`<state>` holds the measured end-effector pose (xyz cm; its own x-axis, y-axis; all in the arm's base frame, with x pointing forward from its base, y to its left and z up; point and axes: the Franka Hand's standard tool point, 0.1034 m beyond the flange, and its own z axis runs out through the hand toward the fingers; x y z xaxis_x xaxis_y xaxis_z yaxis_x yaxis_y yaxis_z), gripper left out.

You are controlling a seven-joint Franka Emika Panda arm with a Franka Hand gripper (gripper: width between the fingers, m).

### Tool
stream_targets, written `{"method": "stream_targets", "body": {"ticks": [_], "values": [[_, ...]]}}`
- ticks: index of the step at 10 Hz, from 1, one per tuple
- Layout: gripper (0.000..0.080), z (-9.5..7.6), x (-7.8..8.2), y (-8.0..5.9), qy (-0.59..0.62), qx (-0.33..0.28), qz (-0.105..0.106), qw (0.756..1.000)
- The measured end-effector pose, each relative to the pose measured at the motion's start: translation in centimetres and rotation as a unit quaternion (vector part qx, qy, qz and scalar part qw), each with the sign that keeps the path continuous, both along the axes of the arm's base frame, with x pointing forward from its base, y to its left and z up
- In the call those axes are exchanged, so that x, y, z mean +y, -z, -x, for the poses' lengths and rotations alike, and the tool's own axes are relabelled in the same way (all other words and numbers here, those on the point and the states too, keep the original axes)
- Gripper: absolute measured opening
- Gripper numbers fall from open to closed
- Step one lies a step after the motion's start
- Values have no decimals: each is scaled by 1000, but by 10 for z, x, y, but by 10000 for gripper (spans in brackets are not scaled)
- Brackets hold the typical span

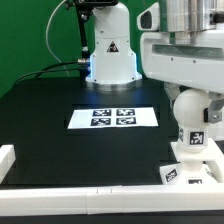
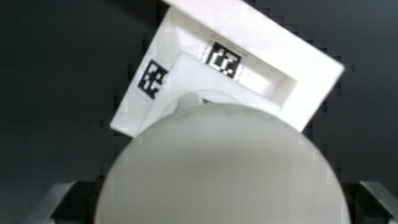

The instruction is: Assemble lamp

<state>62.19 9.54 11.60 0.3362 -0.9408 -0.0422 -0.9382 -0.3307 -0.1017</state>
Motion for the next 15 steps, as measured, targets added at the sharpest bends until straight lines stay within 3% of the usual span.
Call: {"method": "stream_targets", "body": {"ticks": [1, 4, 5, 6, 7, 8, 9, 12, 13, 15], "values": [[576, 1, 0, 1, 81, 1, -22, 996], [576, 1, 2, 1, 71, 1, -18, 997], [672, 1, 2, 1, 54, 0, -16, 998], [691, 3, 4, 1, -41, -1, 8, 999], [691, 4, 7, 1, -168, -1, 25, 985], [698, 8, 12, 2, -272, 7, 27, 962], [698, 9, 20, 3, -277, -1, 29, 960], [699, 9, 16, 5, -376, -6, 37, 926], [699, 8, 13, 3, -434, -11, 45, 900], [699, -1, -1, -1, -561, -30, 64, 825]]}}
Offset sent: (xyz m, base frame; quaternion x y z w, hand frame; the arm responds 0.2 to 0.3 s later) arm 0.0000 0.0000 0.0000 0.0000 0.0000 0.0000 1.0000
